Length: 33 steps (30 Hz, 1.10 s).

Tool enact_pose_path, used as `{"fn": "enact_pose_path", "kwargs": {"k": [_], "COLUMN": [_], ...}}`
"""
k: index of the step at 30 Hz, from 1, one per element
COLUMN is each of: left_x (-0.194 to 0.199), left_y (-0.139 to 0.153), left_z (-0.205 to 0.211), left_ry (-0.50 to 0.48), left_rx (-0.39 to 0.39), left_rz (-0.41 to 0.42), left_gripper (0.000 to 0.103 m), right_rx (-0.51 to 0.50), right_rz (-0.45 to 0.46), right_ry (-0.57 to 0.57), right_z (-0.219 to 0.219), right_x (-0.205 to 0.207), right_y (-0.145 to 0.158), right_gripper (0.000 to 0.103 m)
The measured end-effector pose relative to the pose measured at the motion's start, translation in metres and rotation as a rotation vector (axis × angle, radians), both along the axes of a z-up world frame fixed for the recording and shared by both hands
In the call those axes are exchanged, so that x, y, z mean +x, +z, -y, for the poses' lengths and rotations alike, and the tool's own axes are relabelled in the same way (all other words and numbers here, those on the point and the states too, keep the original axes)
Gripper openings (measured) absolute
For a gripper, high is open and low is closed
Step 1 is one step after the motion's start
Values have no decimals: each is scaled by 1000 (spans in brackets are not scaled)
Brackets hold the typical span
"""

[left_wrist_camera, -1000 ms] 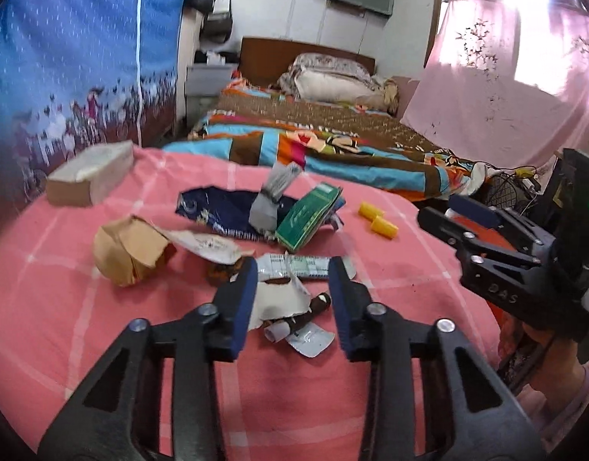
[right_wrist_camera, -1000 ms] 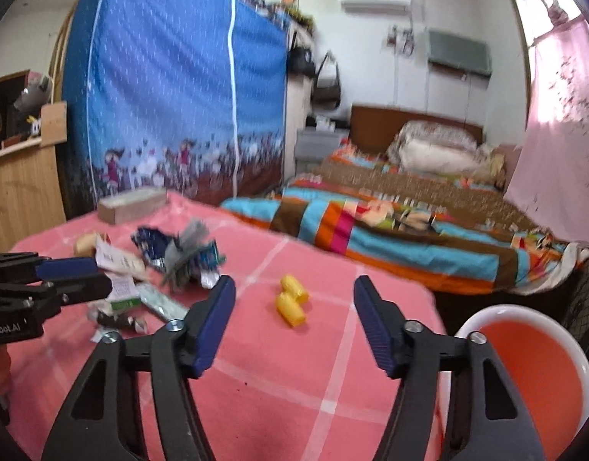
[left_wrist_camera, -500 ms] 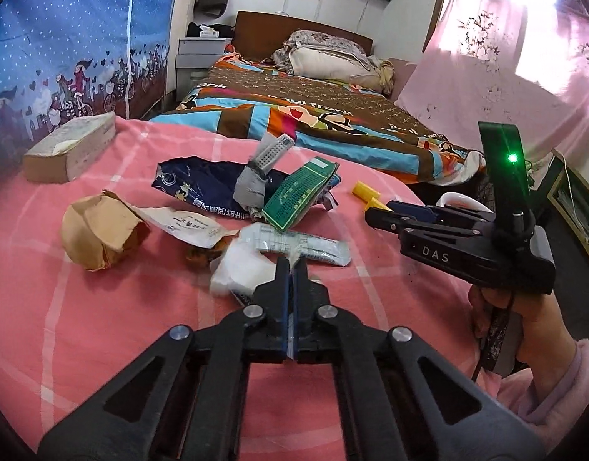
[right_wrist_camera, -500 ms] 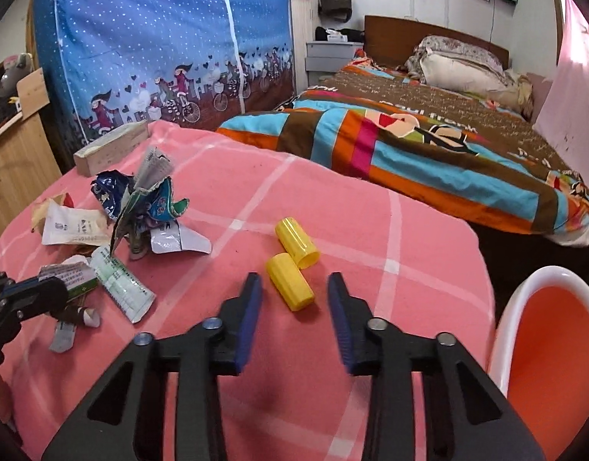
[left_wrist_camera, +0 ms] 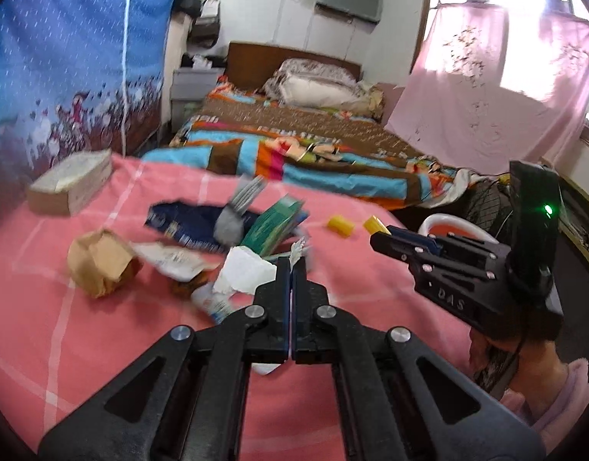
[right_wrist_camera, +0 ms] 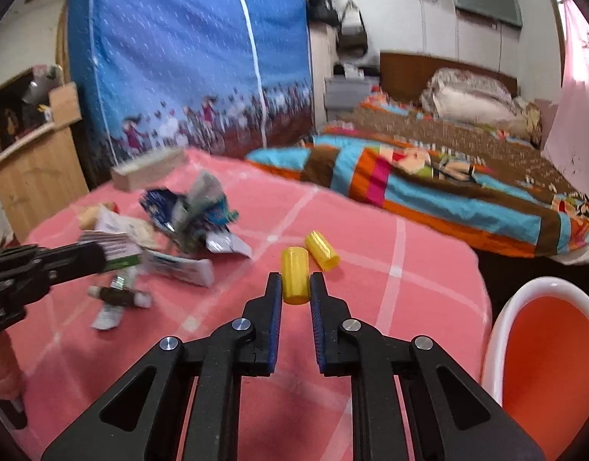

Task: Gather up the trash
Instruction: 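Carry both items over the orange bucket and open both tools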

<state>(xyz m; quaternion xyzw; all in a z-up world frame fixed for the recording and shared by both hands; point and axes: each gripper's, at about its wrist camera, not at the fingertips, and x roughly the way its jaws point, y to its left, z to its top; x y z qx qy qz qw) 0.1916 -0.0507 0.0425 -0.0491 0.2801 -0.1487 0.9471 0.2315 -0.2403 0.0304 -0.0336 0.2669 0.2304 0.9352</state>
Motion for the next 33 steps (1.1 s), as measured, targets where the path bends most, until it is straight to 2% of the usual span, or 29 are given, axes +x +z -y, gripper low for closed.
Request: {"fn": "enact_pose_path", "kwargs": {"k": [5, 9, 12, 15, 19, 22, 25, 33], "left_x": [-7, -10, -11, -11, -11, -3, 10, 41], "left_y": [19, 35, 44, 53, 58, 53, 43, 11], "left_z": [22, 48, 70, 100, 137, 160, 184, 226], "left_ry": [-56, -131, -189, -277, -385, -448, -495, -510], "left_rx": [-5, -28, -38, -41, -36, -37, -43, -20], "left_rz": [119, 233, 294, 367, 400, 370, 280, 52], "left_gripper": [3, 3, 3, 3, 3, 3, 3, 3], "right_rx": [94, 145, 182, 203, 213, 200, 169, 145], "right_rz": [166, 326, 408, 453, 450, 410, 351, 159], "right_ry": [-36, -121, -205, -293, -413, -504, -579, -649], "right_z": [23, 52, 77, 102, 133, 153, 171, 198], "right_x": [-25, -46, -56, -63, -68, -66, -65, -51], "right_y": [23, 45, 57, 65, 64, 58, 50, 22], "right_gripper": [12, 12, 12, 12, 12, 13, 13, 13]}}
